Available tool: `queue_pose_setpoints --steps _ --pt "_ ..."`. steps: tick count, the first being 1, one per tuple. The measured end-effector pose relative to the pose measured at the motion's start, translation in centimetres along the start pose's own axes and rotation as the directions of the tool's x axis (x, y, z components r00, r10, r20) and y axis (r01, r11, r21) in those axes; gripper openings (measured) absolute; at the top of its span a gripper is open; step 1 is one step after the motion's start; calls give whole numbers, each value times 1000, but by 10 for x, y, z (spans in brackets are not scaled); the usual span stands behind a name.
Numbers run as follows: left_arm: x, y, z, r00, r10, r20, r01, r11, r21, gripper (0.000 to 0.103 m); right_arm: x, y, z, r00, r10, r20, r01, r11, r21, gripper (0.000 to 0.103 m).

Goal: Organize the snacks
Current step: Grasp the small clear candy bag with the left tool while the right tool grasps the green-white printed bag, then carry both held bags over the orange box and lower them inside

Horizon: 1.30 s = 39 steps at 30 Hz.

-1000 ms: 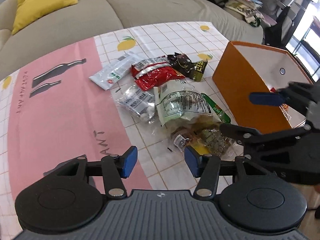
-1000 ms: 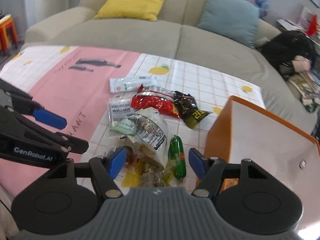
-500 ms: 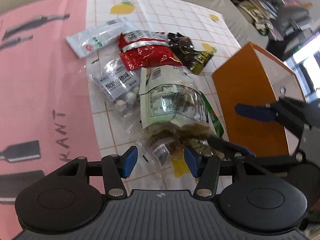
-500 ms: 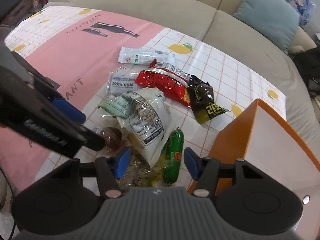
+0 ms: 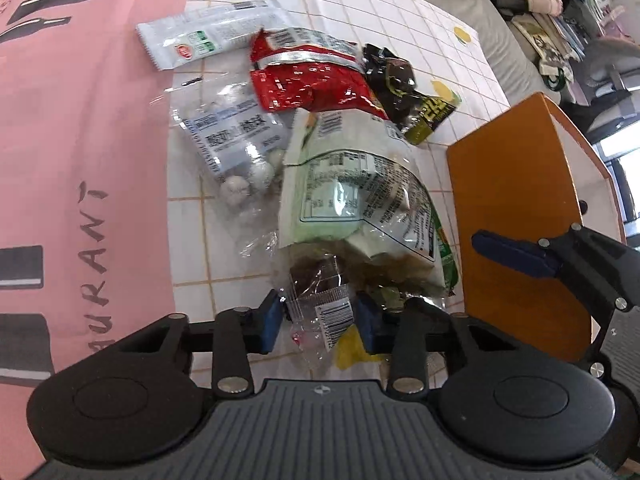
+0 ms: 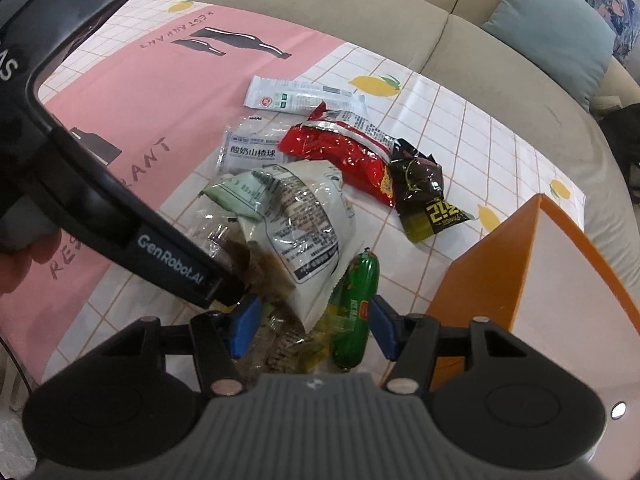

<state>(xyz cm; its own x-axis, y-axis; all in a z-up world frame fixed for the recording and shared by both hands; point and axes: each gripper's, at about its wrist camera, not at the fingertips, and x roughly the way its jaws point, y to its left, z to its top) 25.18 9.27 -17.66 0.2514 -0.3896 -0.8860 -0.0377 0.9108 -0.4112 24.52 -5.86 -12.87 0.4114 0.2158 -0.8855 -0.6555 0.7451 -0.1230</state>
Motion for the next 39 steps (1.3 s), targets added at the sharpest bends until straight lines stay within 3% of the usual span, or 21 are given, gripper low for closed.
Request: queue_pose_setpoints --steps 7,13,16,27,33,37,39 --pt "-23 17 -6 998 38 55 -37 999 -14 37 1 4 4 1000 13 4 -13 1000 -10 59" --pt "-51 36 -11 990 98 106 -99 995 3 37 1 16 18 999 36 39 -34 997 -63 67" --pt "-59 49 -11 986 125 109 -127 992 17 37 3 22 28 997 45 55 -40 994 -100 79" --pt "-54 84 -14 985 152 82 -149 988 -37 38 39 27 55 999 22 26 -18 990 -138 83" --pt "-52 83 -16 982 157 101 -154 987 -36 47 48 29 55 1000 5 28 -1 989 -147 83" --pt "-52 83 -18 981 153 119 -149 988 -40 65 52 34 53 999 -13 32 18 986 -165 83" --pt "-53 84 -19 981 143 129 -138 989 -49 67 53 35 52 999 -11 34 16 988 -157 81"
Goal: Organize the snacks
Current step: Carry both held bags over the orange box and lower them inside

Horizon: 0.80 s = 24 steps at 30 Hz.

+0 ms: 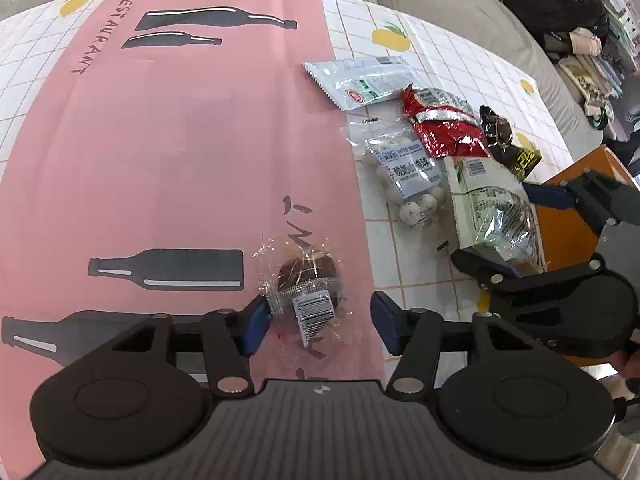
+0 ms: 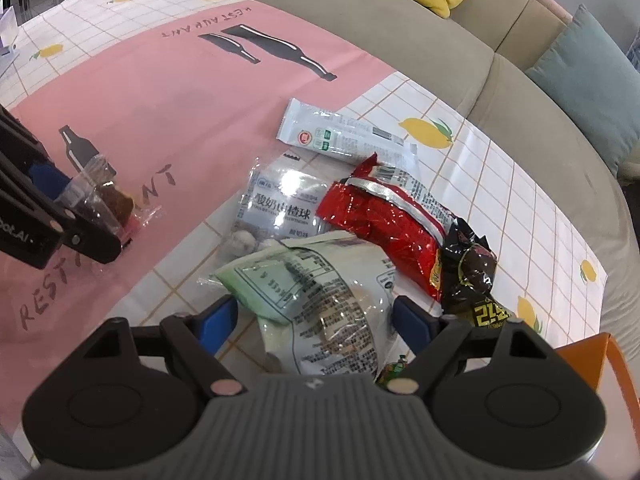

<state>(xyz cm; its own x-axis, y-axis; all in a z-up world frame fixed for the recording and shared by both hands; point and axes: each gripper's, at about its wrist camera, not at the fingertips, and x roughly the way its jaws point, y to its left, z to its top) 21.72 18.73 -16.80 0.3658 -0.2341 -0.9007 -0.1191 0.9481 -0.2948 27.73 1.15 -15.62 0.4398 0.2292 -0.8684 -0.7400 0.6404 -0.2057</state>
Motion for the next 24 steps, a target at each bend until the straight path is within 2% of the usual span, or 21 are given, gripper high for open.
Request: queue_pose_setpoints --steps 1,3,6,7,8,11,14,19,24 --pt "0 1 0 1000 -4 3 5 1000 -11 68 0 0 0 1000 1 1 -1 1000 7 80" --pt "1 4 0 1000 -11 9 11 999 -42 68 1 0 -1 1000 -11 5 11 1000 22 71" --pt "1 7 -1 1000 -14 17 15 998 -65 65 -1 -2 -1 1000 -14 13 14 999 49 67" --pt "1 7 -1 1000 -14 24 15 998 -69 62 -2 -2 -1 1000 -14 17 13 998 55 65" --pt "2 8 -1 1000 -13 28 15 997 -76 56 -3 -2 -2 1000 -14 21 13 998 54 60" --pt "1 11 -1 999 -31 45 35 994 -103 46 -6 0 -3 1000 -8 27 6 998 67 58" --pt "1 11 -2 998 -28 52 34 991 -130 42 -14 4 -4 999 -10 43 6 996 85 55" --pt "-7 2 -4 997 -23 78 34 990 -137 38 -38 11 -5 995 -24 96 12 992 129 52" --pt "-28 -11 -6 992 -46 116 62 989 -136 38 -68 13 -14 991 -28 130 -4 971 239 51"
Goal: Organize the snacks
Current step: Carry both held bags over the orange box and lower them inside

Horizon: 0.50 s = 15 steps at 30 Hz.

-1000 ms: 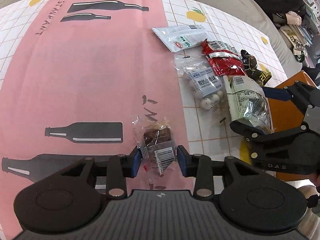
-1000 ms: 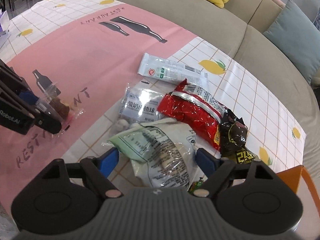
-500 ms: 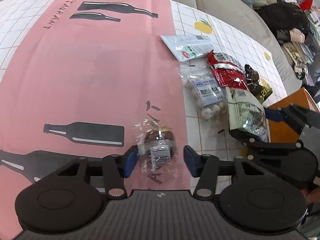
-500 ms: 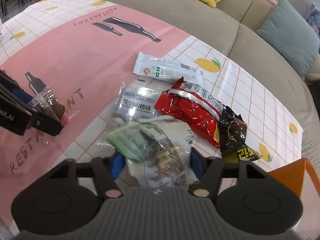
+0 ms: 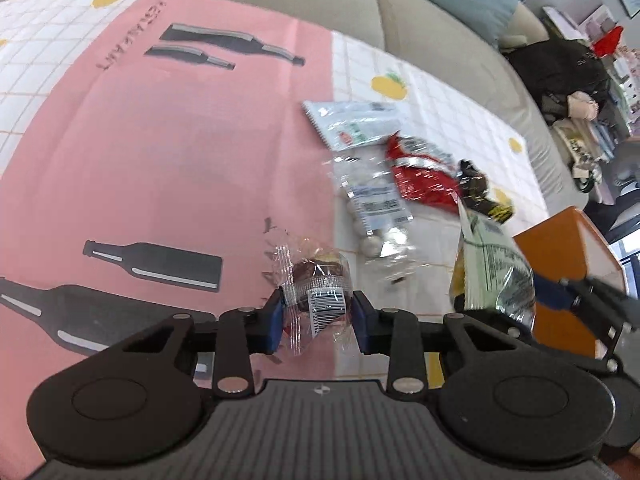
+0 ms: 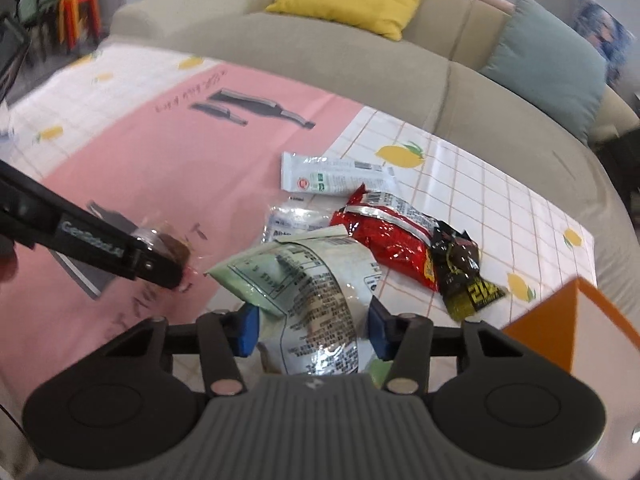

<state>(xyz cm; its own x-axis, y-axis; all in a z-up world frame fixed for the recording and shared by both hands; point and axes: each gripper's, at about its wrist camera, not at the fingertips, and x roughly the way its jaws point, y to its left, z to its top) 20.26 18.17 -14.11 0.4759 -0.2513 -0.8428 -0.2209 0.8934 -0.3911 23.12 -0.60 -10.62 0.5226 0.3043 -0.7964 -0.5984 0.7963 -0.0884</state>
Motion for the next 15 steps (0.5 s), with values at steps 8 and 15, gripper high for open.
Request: queue_pose_setpoints --steps 8,15 --pt "-37 -34 -11 999 -40 34 38 998 51 38 -62 -12 -18 997 12 72 -24 985 174 50" --pt "-61 -80 -24 995 -93 44 85 985 148 38 -120 -34 -31 989 -25 145 -9 973 229 50"
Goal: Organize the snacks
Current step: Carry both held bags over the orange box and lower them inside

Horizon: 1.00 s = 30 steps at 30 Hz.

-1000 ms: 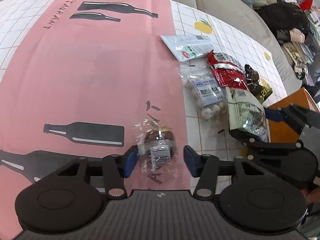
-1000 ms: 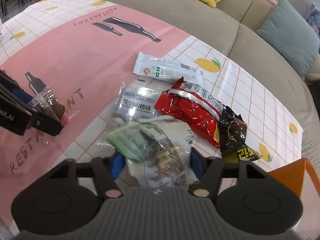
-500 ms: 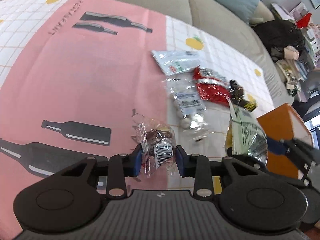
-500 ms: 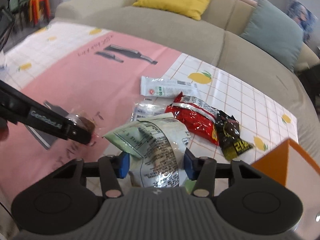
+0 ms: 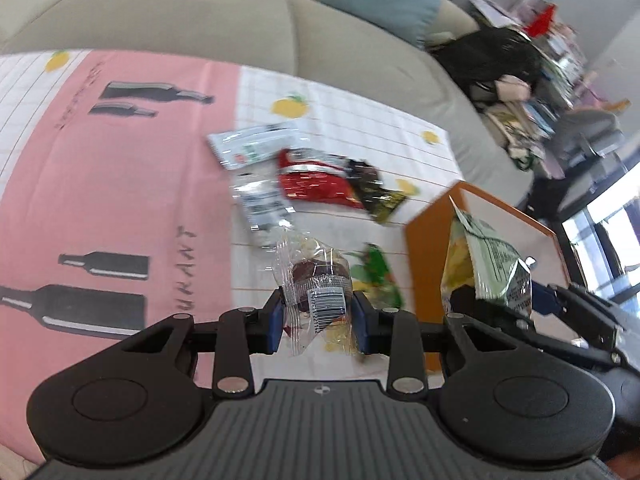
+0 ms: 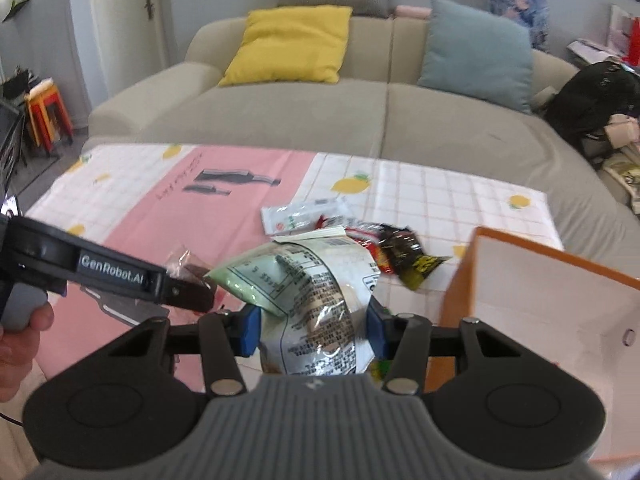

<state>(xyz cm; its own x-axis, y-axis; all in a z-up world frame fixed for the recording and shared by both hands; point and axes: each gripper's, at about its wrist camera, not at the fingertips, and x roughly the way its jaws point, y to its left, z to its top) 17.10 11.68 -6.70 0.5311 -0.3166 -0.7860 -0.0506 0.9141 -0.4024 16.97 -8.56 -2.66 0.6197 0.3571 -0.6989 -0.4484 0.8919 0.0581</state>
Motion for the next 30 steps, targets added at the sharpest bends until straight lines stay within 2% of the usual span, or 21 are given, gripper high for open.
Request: queue_pose_setpoints --steps 7,15,24,30 --pt "-3 -51 -2 998 -57 -8 57 994 93 38 -43 -38 -5 999 -44 31 41 995 86 50" --pt "3 -109 0 994 -110 -21 112 968 223 38 -73 -87 -12 990 -134 40 127 981 146 50" --pt "36 -172 9 984 -152 -88 174 913 368 38 -76 -143 -16 983 -183 -9 179 951 252 50" --pt "65 -201 17 977 -157 -145 205 878 433 38 -54 -185 -18 976 -193 -101 216 917 337 50"
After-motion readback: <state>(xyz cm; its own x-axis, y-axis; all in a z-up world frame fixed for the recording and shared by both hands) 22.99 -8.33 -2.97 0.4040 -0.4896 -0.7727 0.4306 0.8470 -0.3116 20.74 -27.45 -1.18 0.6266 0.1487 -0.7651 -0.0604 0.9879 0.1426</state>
